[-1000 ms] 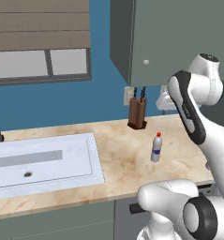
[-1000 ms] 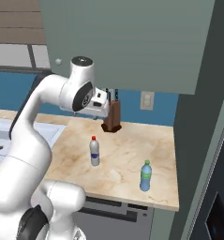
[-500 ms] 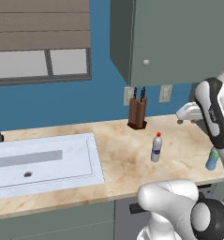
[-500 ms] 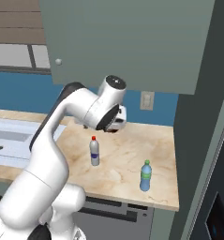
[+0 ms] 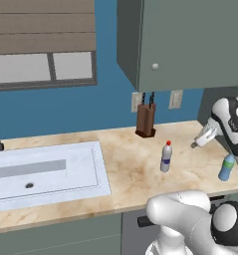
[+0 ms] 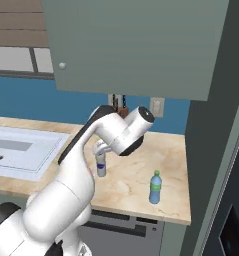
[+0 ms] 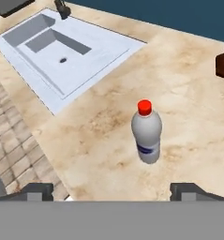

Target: Take the bottled waters from the counter and place them in the freezer to freeze. Close the freezer door after placing the bottles.

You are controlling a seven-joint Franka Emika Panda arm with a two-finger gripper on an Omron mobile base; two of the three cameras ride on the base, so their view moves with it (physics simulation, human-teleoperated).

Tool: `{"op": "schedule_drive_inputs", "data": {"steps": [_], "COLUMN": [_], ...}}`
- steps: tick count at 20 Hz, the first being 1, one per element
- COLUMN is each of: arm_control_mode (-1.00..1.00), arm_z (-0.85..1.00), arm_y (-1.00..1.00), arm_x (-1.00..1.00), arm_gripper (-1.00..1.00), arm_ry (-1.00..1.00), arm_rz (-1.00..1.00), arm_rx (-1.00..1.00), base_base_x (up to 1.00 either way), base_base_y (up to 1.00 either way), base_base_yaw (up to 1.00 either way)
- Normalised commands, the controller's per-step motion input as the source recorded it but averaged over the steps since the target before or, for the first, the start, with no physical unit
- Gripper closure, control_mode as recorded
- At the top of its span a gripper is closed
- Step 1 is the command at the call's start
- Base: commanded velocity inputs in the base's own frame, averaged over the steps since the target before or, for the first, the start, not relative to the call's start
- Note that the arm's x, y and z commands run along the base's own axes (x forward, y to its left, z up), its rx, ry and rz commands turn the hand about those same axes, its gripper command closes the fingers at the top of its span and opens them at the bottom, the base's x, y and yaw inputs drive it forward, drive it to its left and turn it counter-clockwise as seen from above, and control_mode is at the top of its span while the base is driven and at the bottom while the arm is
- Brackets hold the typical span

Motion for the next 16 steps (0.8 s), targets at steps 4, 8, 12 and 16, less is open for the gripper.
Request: {"op": "schedule_drive_inputs", "data": {"steps": [4, 8, 12, 16], "arm_control_mode": [-1.00, -1.00, -1.00, -1.00], "arm_z": [-0.50, -0.36, -0.23, -0.15], "arm_y": [-0.01, -0.04, 0.01, 0.12], "arm_x": [0.34, 0.28, 0.24, 0.07], "arm_gripper": [-1.00, -1.00, -1.00, -1.00], "arm_ry": [-0.25, -0.32, -0.28, -0.09], "arm_rz": [0.42, 0.34, 0.28, 0.24], "arm_rx": [0.00, 0.00, 0.00, 0.00], "base_base_x": [0.00, 0.00, 0.00, 0.00], "base_base_y": [0.00, 0.00, 0.00, 0.00], "base_base_yaw": [0.00, 0.00, 0.00, 0.00]}}
